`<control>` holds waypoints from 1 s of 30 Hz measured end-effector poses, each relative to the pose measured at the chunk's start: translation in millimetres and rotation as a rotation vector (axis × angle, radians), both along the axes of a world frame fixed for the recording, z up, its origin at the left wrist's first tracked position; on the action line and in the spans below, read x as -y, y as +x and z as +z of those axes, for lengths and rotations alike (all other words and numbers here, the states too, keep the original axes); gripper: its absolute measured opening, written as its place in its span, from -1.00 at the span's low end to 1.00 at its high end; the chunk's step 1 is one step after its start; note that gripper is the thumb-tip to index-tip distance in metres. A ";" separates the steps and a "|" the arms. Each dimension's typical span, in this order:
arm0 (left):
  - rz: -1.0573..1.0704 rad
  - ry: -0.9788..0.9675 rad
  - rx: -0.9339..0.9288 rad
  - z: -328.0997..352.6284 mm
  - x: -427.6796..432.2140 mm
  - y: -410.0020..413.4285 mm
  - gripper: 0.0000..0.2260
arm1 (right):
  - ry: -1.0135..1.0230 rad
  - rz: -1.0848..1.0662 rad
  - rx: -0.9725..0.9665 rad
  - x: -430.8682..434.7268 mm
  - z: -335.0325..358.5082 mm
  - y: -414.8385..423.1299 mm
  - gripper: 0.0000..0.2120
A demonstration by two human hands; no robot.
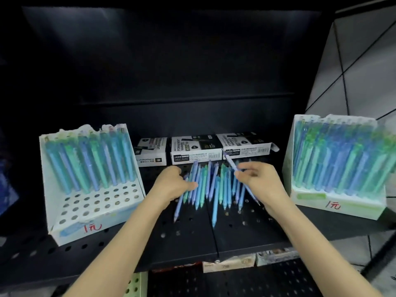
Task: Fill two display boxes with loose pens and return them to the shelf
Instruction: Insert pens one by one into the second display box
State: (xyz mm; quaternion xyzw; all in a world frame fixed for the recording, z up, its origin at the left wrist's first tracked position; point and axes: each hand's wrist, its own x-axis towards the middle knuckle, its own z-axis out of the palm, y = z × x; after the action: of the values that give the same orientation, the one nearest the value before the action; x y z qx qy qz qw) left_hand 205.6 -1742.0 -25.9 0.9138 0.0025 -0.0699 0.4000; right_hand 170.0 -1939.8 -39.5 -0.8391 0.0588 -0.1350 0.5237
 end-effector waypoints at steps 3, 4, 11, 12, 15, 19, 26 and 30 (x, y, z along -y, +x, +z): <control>0.007 0.033 0.006 -2.7 5.1 4.6 -0.34 | -0.088 -0.067 0.127 1.0 -11.6 -4.3 -0.81; 0.013 0.032 0.002 -3.0 6.6 6.1 -0.37 | -0.127 -0.086 0.160 3.1 -12.9 -5.5 -0.83; 0.021 0.048 0.036 -8.0 10.3 14.0 -0.62 | -0.110 -0.065 0.188 5.8 -15.3 -4.7 -0.79; 0.016 0.039 0.043 -8.5 9.5 14.7 -0.68 | -0.104 -0.066 0.190 6.2 -15.2 -4.9 -0.79; 0.018 -0.041 0.062 -11.1 5.8 19.0 -0.87 | -0.075 -0.067 0.179 7.6 -15.5 -4.1 -0.79; 0.062 -0.198 0.091 -12.7 1.8 18.2 -0.84 | 0.022 -0.056 0.153 7.5 -12.6 -4.5 -0.80; 0.086 -0.517 0.223 8.9 -8.8 -8.5 -0.78 | 0.455 0.048 0.028 12.4 -0.6 -8.6 -0.86; 0.022 -0.615 0.306 29.7 -28.4 -37.6 -0.81 | 0.644 0.134 0.029 10.5 8.6 -5.3 -0.83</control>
State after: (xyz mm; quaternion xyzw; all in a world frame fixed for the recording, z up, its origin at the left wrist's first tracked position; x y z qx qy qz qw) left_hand 167.9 -1713.6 3.7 0.7501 -0.0689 0.0748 0.6534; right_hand 164.7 -1950.3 -31.0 -0.6305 0.0357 -0.0867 0.7705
